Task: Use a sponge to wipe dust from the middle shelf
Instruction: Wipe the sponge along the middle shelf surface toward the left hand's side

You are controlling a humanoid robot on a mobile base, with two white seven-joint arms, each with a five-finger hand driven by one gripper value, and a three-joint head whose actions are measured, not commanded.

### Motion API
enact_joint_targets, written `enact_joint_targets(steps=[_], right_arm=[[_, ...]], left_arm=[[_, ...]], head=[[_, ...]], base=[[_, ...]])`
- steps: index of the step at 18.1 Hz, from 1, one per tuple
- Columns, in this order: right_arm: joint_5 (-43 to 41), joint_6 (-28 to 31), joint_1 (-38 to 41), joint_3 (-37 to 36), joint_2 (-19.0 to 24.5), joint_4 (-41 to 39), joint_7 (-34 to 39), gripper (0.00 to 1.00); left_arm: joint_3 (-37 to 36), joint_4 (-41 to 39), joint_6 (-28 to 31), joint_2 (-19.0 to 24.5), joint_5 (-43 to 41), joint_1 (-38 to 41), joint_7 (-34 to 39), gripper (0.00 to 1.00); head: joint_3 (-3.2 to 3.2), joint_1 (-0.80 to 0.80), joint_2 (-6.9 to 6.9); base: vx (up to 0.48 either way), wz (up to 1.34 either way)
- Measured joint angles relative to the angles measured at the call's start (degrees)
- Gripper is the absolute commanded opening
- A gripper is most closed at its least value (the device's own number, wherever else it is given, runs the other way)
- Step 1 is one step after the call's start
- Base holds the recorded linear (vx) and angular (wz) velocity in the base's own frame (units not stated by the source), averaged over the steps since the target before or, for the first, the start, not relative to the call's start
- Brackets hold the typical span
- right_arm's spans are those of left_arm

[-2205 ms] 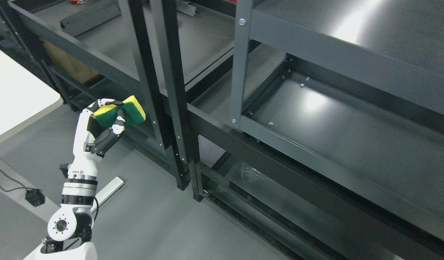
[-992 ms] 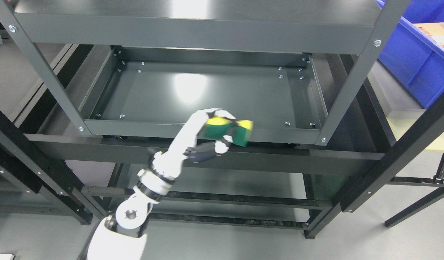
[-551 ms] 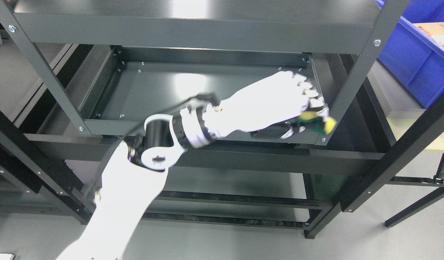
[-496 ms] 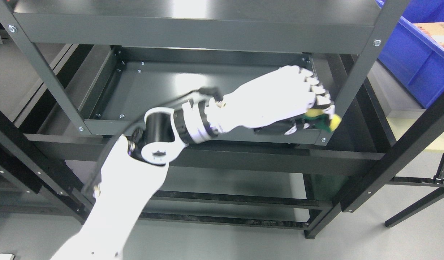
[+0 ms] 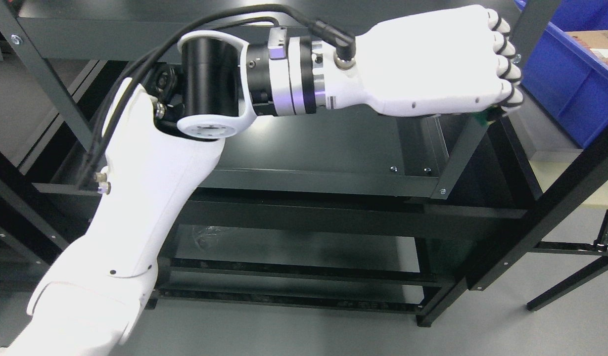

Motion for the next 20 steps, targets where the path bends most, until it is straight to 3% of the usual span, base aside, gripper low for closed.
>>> enact_joint_targets(steps=[7, 13, 20], right_arm=[[0.00, 0.00, 0.00, 0.00, 0.00, 0.00, 0.02, 1.00], [0.00, 0.00, 0.01, 0.00, 0.00, 0.00, 0.19, 1.00], [0.00, 0.00, 0.01, 0.00, 0.00, 0.00, 0.10, 1.00]], left_arm=[[7.72, -0.77, -0.07, 7.97, 6.54, 5.73, -5.53, 0.00], [17.15, -1.62, -0.10, 20.30, 17.36, 12.82, -6.18, 0.00], [31.92, 0.13, -0.15, 34.33, 27.83, 26.76, -6.30, 0.00]], head=[[0.00, 0.00, 0.00], [0.00, 0.00, 0.00], [0.00, 0.00, 0.00]], base=[[0.000, 0.00], [0.000, 0.00], [0.000, 0.00]])
